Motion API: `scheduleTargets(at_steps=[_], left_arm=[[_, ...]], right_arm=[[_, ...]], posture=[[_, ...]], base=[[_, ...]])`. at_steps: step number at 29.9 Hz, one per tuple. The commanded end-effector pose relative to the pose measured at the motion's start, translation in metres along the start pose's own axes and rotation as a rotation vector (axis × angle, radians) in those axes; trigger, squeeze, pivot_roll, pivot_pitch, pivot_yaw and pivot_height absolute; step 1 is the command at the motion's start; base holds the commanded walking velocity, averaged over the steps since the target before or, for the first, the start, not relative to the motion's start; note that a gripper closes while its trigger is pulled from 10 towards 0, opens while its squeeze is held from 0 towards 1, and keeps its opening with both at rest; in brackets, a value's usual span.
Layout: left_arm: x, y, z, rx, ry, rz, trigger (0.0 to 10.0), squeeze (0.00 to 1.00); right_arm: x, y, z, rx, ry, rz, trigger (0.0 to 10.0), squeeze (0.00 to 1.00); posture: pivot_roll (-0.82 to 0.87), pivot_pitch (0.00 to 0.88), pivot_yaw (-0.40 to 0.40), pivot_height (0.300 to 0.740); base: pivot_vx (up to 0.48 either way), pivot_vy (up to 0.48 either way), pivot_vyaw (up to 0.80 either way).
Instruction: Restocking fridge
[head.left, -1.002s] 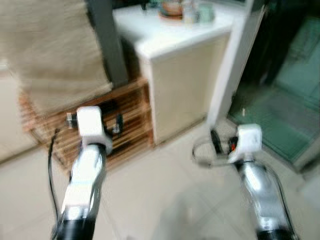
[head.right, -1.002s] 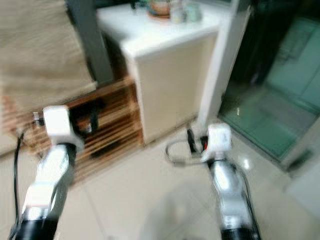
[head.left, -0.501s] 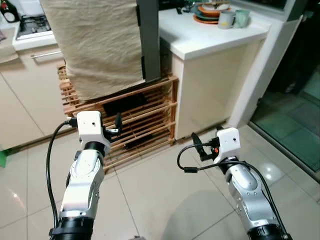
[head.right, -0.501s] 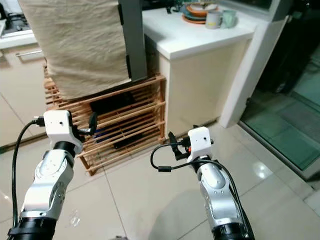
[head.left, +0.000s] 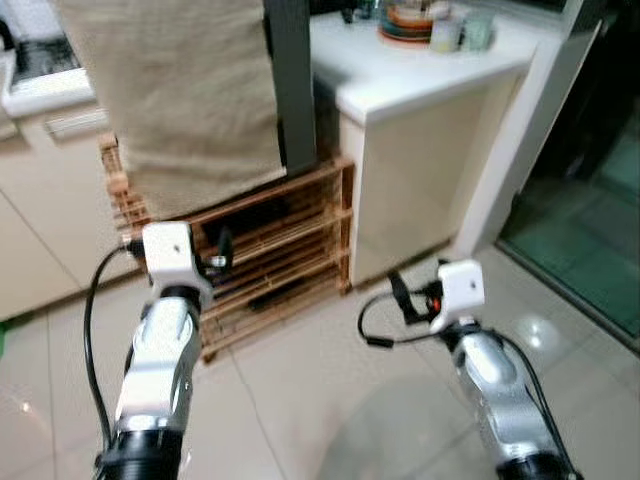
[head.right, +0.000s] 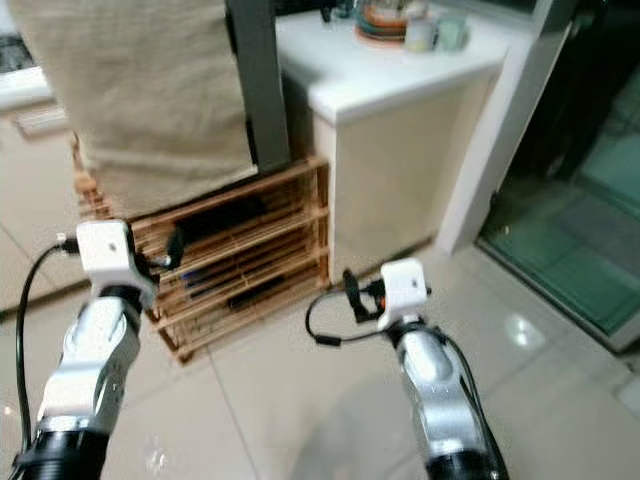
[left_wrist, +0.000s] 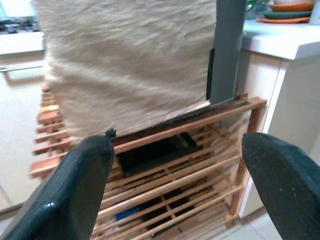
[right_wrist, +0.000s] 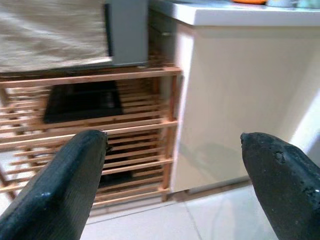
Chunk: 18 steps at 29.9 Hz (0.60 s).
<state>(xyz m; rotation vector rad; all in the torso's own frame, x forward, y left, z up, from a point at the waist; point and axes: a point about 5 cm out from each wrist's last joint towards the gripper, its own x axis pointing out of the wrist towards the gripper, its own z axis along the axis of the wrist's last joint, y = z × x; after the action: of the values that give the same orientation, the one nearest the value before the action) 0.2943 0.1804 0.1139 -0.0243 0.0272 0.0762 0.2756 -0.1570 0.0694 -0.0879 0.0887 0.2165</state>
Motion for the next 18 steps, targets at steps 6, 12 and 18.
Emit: scheduleTargets(at_steps=[6, 12, 18], left_arm=[[0.003, -0.004, 0.002, -0.015, -0.003, -0.006, 10.0, 0.0], [0.004, -0.003, 0.001, 0.005, -0.003, -0.008, 10.0, 0.0], [0.005, -0.002, -0.001, -0.042, 0.017, -0.002, 10.0, 0.0]], right_arm=[[0.0, -0.007, 0.005, -0.009, -0.025, -0.033, 10.0, 0.0], [0.001, -0.01, 0.006, -0.005, -0.031, -0.049, 10.0, 0.0], [-0.002, -0.019, 0.002, 0.032, -0.011, -0.098, 10.0, 0.0]], posture=[[-0.09, 0.0, 0.072, 0.74], [-0.09, 0.0, 0.074, 0.74], [-0.09, 0.0, 0.076, 0.74]], base=[[0.48, 0.0, 0.0], [0.452, 0.089, 0.0], [0.066, 0.444, -0.35]])
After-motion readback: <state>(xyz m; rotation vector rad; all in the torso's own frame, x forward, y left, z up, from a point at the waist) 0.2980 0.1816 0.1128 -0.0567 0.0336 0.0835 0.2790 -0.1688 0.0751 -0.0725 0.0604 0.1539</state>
